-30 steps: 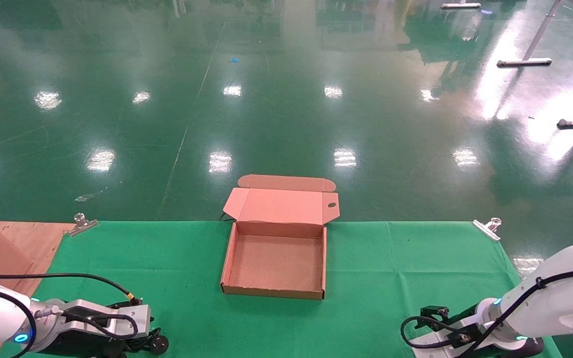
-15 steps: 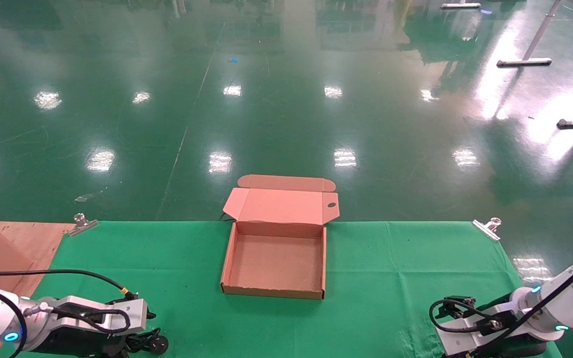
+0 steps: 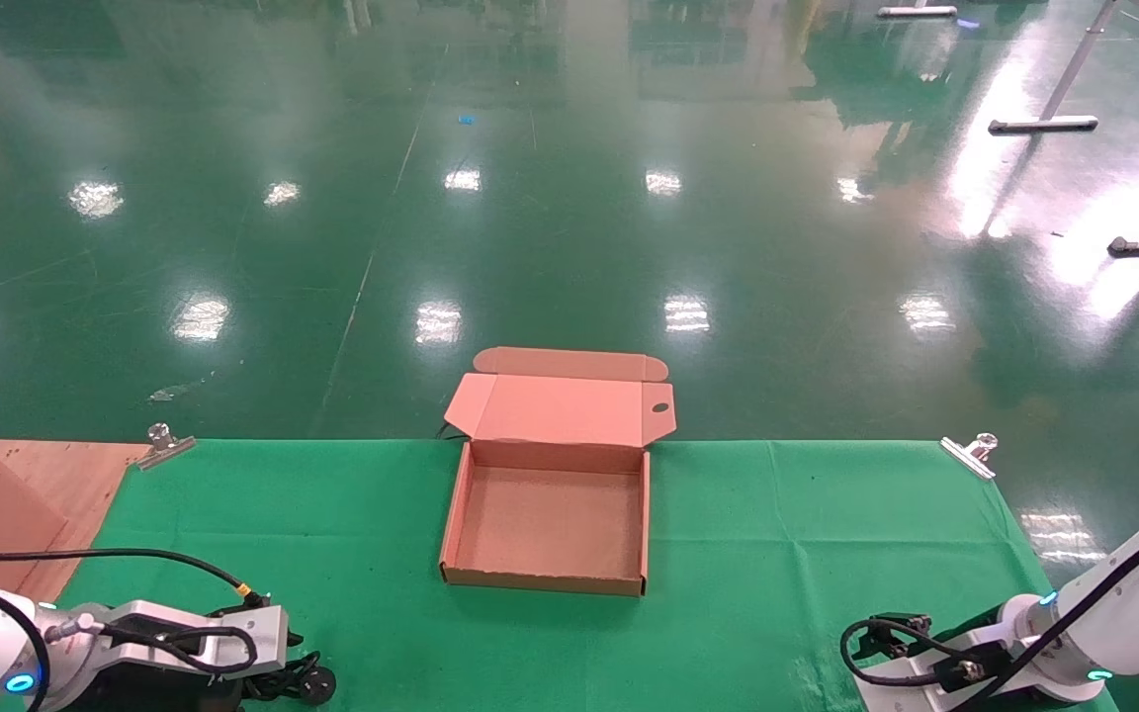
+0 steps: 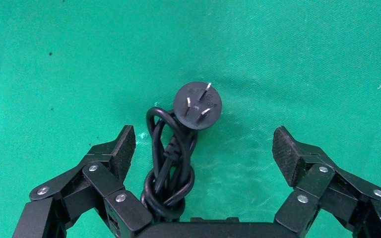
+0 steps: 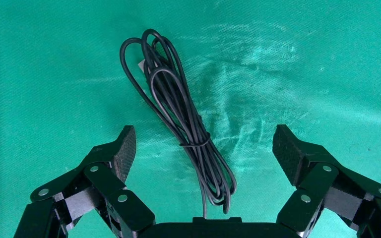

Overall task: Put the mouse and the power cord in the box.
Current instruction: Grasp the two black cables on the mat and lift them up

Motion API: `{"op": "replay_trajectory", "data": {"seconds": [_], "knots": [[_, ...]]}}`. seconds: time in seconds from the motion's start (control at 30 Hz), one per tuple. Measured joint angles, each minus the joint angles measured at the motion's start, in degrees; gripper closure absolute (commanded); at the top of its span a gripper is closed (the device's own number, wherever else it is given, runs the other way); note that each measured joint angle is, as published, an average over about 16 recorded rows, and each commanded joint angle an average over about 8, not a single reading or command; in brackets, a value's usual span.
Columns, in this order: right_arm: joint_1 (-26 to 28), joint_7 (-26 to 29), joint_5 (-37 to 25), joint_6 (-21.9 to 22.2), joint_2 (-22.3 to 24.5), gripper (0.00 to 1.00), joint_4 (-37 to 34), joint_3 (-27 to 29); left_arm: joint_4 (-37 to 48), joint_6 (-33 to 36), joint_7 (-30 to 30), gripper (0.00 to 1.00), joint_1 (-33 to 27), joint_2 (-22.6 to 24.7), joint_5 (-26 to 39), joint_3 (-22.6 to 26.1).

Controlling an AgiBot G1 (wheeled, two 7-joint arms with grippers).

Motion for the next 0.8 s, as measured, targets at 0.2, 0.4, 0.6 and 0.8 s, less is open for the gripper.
{"op": "replay_trajectory", "data": {"seconds": [0.2, 0.4, 0.6, 0.8], "knots": [[0.2, -0.6, -0.1, 0.5, -0.7, 1.0, -1.0, -0.1, 0.5, -1.5, 0.0, 1.0, 0.0, 0.0, 0.2, 0.1], [0.5, -1.4, -0.1, 0.6, -1.2, 1.0, -2.1, -0.1, 1.0, -2.9, -0.3, 1.0, -0.2, -0.3, 0.5, 0.3], [0.8, -2.1, 0.1, 0.5, -1.6, 1.0, -3.1, 0.0, 1.3, -3.9, -0.5, 1.0, -0.3, -0.8, 0.6, 0.4], [1.1, -2.8, 0.2, 0.5, -2.0, 1.0, -4.0, 0.0, 1.5, -4.3, -0.6, 1.0, -0.2, -1.2, 0.8, 0.5]]}}
